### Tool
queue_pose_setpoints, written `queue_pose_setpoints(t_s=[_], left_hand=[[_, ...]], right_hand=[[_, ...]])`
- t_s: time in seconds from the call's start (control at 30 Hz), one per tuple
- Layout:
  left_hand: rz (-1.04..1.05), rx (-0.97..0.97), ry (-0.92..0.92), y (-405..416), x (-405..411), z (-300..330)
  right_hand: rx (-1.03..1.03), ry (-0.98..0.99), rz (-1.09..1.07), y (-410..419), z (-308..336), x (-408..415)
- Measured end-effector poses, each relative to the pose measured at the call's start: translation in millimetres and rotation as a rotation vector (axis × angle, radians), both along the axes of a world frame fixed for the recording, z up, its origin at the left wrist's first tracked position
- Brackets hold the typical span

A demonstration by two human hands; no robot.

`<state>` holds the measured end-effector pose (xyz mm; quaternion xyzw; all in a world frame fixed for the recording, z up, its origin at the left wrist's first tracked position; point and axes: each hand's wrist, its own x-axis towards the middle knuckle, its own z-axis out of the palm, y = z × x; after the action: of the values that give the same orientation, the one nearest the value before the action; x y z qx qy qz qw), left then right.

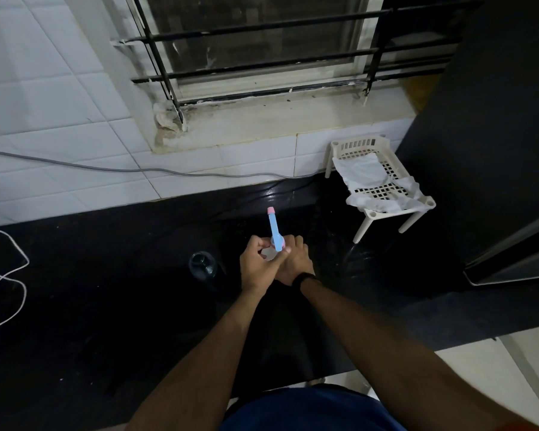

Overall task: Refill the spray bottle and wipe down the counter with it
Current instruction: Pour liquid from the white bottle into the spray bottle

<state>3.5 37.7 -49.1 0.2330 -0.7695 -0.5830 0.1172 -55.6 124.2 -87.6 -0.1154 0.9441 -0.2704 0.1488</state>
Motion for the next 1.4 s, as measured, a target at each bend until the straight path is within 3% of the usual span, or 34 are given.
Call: queue_pose_setpoints(t_s=[0.2, 0.33, 0.5, 0.67, 0.83, 1.13, 1.23, 1.4], left_hand=[[-0.148, -0.003, -0.008, 1.6, -6.2, -0.3], [-0.007, 0.021, 0.050, 4.4, -14.5, 17.2], [0.019, 0.076, 0.328, -18.9, -39.7, 85.9], [0.102, 0.060, 0.469, -71.3, -60.1, 171.4], [0.159, -0.137, 0.267, -141.8, -30.8, 176.2], [0.303, -0.185, -0.470, -212.5, 51.4, 8.4], [0.322, -0.128, -0.573, -207.4, 71.1, -14.4], [0.339, -0.090, -0.583, -208.8, 82.3, -32.7]], right_hand=[[0.008, 0.012, 0.011, -0.3, -3.1, -1.5], [-0.038, -0.023, -0.020, 3.5, -0.5, -0.1], [-0.068, -0.050, -0.017, 4.0, 1.7, 2.3], [-0.059, -0.053, -0.007, 5.1, 3.3, 3.6], [-0.051, -0.047, -0.013, 3.4, 4.2, 6.6], [-0.029, -0.041, -0.077, 0.0, 5.0, 16.2], [-0.005, -0.040, -0.091, 1.0, 5.2, 22.8], [0.036, -0.042, -0.118, 0.0, 5.4, 32.4]])
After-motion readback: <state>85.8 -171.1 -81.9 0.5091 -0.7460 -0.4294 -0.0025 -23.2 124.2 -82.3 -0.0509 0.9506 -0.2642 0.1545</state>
